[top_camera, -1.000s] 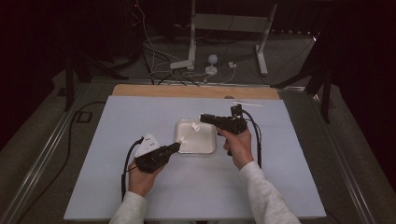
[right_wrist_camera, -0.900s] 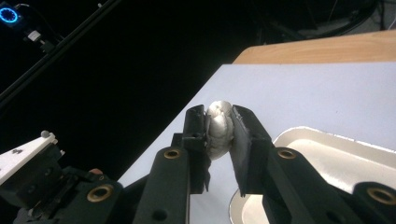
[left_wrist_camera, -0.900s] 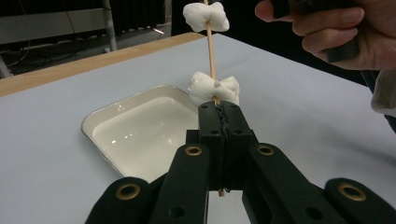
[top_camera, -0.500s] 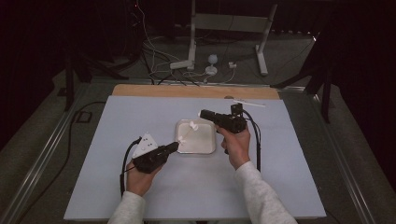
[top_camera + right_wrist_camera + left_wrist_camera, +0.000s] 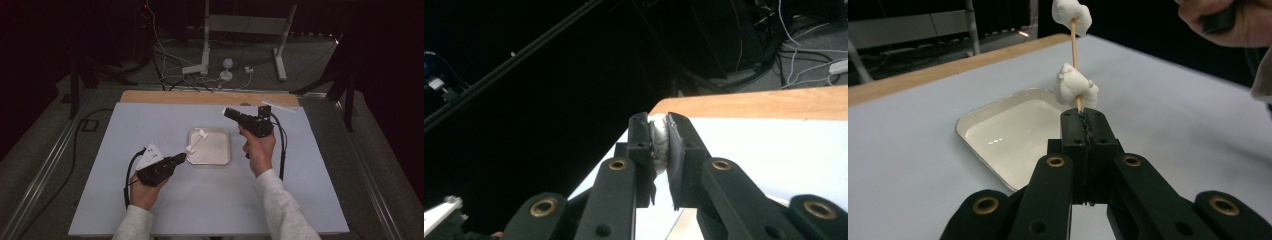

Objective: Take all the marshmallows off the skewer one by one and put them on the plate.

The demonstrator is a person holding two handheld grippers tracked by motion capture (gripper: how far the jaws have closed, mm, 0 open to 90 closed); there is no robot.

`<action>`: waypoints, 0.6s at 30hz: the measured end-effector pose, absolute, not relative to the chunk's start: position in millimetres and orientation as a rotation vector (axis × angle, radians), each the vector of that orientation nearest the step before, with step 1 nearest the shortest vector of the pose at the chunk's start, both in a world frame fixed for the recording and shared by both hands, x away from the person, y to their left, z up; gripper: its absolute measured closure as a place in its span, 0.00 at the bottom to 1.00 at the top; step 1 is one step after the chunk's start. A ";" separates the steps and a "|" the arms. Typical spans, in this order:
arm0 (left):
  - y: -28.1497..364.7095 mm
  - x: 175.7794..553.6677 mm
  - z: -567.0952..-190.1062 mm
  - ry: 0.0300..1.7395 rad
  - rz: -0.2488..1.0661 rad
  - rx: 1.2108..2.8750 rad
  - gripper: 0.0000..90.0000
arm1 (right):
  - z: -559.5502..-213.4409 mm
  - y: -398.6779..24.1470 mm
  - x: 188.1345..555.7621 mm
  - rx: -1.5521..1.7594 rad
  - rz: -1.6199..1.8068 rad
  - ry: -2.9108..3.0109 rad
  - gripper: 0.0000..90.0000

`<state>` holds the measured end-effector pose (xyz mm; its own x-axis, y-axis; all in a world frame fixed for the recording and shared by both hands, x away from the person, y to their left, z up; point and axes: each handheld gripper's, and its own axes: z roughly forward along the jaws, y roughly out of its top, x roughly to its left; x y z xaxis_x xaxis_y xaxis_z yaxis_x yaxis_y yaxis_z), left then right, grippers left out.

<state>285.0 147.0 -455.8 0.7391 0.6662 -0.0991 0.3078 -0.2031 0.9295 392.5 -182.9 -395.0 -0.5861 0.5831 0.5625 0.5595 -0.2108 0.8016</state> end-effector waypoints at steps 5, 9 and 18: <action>151.0 286.5 -453.9 0.781 0.386 1.766 1.00 | -396.0 -187.5 389.1 1.372 1.895 2.034 0.90; 150.5 286.5 -453.4 0.789 0.390 1.763 1.00 | -407.3 -178.7 387.9 1.349 1.801 2.106 0.89; 152.2 289.5 -456.5 0.829 0.388 1.753 1.00 | -443.9 -157.0 390.7 1.363 1.541 2.257 0.87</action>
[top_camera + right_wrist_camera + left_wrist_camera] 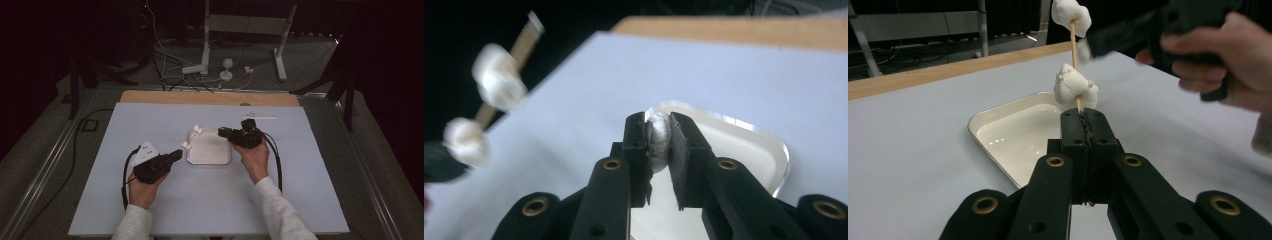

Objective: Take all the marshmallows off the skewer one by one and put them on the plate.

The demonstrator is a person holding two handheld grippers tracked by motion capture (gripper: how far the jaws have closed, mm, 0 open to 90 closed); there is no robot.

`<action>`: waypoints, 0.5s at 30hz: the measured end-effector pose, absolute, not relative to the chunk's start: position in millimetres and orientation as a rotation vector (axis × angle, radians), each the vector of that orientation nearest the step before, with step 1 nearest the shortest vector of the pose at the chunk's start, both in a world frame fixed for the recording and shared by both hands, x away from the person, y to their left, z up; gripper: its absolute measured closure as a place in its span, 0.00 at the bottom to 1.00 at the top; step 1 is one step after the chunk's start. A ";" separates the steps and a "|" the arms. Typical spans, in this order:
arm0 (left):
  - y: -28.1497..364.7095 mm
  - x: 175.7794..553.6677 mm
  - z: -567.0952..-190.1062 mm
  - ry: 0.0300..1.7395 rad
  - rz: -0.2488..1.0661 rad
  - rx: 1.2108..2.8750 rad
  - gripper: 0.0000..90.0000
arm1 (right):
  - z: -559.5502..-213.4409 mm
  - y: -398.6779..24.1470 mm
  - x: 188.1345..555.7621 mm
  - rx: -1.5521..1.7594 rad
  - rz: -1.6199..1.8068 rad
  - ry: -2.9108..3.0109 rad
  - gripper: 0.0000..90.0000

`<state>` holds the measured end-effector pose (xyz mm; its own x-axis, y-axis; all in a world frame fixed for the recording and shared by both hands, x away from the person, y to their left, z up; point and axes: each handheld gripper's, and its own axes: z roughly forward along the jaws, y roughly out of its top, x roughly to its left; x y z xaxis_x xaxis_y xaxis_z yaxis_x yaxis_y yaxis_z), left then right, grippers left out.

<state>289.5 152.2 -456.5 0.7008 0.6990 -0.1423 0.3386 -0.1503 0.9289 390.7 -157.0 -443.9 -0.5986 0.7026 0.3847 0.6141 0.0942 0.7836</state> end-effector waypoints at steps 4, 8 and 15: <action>151.4 290.3 -457.8 0.833 0.384 1.758 1.00 | -462.3 -147.5 393.4 1.380 1.451 2.307 0.87; 151.6 291.5 -459.5 0.840 0.382 1.763 1.00 | -471.5 -141.3 396.1 1.398 1.396 2.334 0.79; 152.2 292.1 -460.0 0.846 0.382 1.764 1.00 | -471.8 -141.5 396.3 1.429 1.422 2.320 0.55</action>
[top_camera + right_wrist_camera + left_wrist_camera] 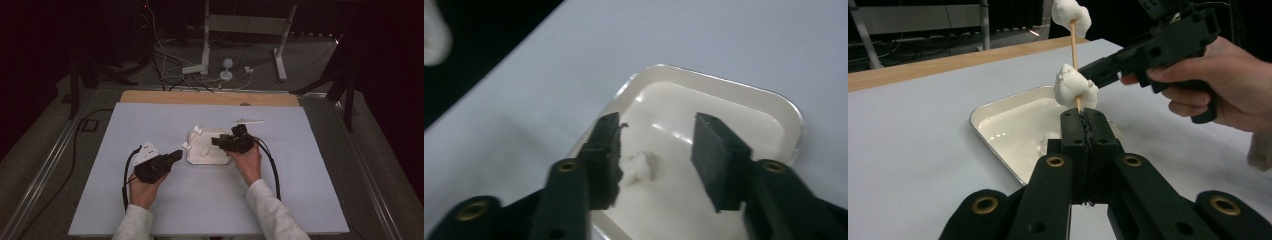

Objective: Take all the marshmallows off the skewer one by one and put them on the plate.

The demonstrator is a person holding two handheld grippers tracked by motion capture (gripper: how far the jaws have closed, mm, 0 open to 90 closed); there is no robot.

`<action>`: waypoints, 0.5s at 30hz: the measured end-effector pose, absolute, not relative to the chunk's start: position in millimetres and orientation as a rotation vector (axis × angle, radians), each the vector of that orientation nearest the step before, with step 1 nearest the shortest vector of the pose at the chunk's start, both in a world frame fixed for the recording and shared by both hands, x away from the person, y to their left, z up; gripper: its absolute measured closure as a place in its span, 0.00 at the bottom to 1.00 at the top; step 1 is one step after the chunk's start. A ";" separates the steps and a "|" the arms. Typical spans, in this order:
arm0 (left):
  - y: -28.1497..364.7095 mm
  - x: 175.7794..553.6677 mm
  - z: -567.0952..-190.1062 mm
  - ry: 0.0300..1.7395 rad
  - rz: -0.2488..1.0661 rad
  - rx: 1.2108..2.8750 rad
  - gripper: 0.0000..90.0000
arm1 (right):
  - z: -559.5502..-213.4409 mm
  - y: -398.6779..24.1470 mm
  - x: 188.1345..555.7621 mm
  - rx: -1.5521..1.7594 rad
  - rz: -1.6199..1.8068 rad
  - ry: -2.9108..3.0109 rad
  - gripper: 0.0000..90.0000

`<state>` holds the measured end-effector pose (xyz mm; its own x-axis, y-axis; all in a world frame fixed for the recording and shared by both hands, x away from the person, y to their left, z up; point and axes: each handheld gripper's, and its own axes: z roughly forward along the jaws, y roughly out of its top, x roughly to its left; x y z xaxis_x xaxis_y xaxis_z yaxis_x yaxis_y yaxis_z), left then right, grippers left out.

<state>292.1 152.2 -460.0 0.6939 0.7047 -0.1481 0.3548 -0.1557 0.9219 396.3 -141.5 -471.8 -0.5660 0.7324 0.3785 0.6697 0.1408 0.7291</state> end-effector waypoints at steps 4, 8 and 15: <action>151.3 292.4 -460.6 0.846 0.381 1.764 1.00 | -461.4 -143.1 391.1 1.396 1.563 2.323 0.41; 149.7 292.4 -461.2 0.845 0.379 1.770 1.00 | -450.8 -142.9 385.1 1.334 1.687 2.328 0.37; 144.6 291.5 -461.8 0.814 0.360 1.777 1.00 | -438.1 -134.6 380.8 1.259 1.807 2.345 0.39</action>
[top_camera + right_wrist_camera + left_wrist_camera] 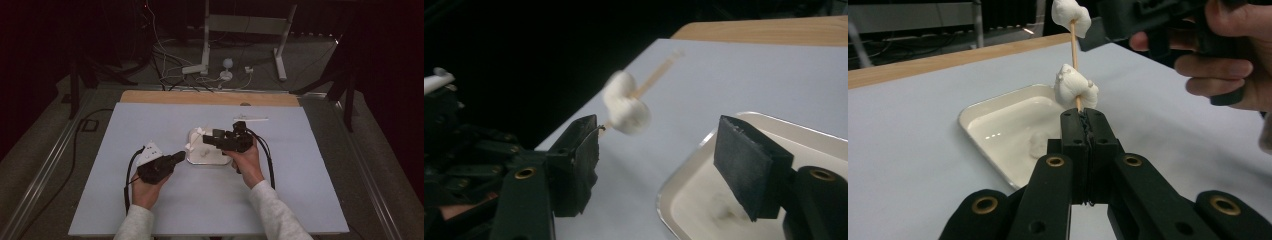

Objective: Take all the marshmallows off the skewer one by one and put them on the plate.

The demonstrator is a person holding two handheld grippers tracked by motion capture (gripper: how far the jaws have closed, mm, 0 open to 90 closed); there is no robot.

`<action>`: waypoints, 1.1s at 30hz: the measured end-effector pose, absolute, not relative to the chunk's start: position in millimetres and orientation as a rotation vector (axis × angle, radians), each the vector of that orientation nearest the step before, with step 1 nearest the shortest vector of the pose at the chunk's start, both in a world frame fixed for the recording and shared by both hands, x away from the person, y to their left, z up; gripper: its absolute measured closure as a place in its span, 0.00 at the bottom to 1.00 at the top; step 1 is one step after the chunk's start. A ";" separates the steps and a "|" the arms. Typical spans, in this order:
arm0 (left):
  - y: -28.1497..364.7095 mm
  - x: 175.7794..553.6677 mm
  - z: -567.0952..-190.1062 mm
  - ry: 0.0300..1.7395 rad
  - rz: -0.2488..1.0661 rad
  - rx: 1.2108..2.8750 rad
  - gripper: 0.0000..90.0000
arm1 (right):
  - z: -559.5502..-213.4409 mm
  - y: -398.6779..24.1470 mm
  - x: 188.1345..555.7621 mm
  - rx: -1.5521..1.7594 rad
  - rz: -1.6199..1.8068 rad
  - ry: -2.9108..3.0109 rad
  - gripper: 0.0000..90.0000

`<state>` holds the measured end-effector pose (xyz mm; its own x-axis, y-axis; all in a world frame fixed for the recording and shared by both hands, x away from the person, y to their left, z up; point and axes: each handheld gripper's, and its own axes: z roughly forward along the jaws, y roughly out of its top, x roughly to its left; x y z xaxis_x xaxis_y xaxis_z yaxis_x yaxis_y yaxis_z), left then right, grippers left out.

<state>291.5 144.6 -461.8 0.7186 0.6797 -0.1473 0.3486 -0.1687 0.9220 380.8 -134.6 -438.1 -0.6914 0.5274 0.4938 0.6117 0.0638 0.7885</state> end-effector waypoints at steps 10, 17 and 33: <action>139.0 290.9 -463.2 0.781 0.334 1.791 1.00 | -441.1 -127.0 383.9 -1.131 -1.726 -2.135 0.73; 135.7 292.5 -465.7 0.779 0.314 1.817 0.92 | -436.6 -127.0 382.5 -1.103 -1.758 -2.091 0.83; 129.1 299.2 -477.5 0.833 0.270 1.911 0.99 | -433.9 -117.2 376.7 -1.050 -1.742 -2.126 0.86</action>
<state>299.2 129.1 -477.5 0.7387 0.6534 -0.1657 0.4317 -0.2698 0.8607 376.7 -117.2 -433.9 -0.7281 0.3938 0.5611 0.6276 0.0537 0.7767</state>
